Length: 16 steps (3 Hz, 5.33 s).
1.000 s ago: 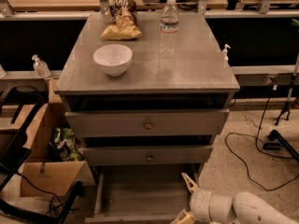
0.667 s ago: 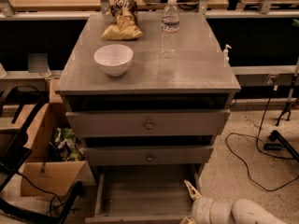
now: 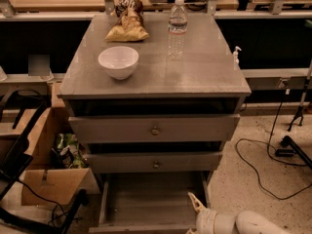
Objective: Close bottom drawer
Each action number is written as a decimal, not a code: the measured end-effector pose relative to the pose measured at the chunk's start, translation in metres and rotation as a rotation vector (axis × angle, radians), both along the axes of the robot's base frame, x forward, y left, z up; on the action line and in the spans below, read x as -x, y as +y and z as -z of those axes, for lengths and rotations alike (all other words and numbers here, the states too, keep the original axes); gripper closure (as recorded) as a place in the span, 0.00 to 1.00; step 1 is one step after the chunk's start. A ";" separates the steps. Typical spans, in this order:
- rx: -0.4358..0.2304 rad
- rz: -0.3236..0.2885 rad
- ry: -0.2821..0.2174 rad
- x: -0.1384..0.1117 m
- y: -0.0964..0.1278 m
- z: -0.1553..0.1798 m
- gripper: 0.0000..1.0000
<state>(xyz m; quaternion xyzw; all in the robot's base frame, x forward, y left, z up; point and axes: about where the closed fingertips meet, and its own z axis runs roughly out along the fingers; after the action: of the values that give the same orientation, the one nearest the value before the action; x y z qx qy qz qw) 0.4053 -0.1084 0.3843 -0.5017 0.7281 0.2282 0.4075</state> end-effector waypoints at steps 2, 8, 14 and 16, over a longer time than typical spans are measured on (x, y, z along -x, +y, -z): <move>-0.064 0.059 0.105 0.032 -0.032 0.119 0.18; -0.212 0.120 0.091 -0.025 -0.063 0.236 1.00; -0.191 0.207 0.041 -0.163 -0.061 0.220 1.00; -0.212 0.189 0.069 -0.152 -0.057 0.223 1.00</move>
Offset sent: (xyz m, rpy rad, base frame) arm -0.0555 -0.0601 -0.2063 0.1341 0.1624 -0.1057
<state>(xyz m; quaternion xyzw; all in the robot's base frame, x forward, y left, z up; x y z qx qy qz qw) 0.5572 -0.1651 0.1615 -0.3769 0.7574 0.2819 0.4526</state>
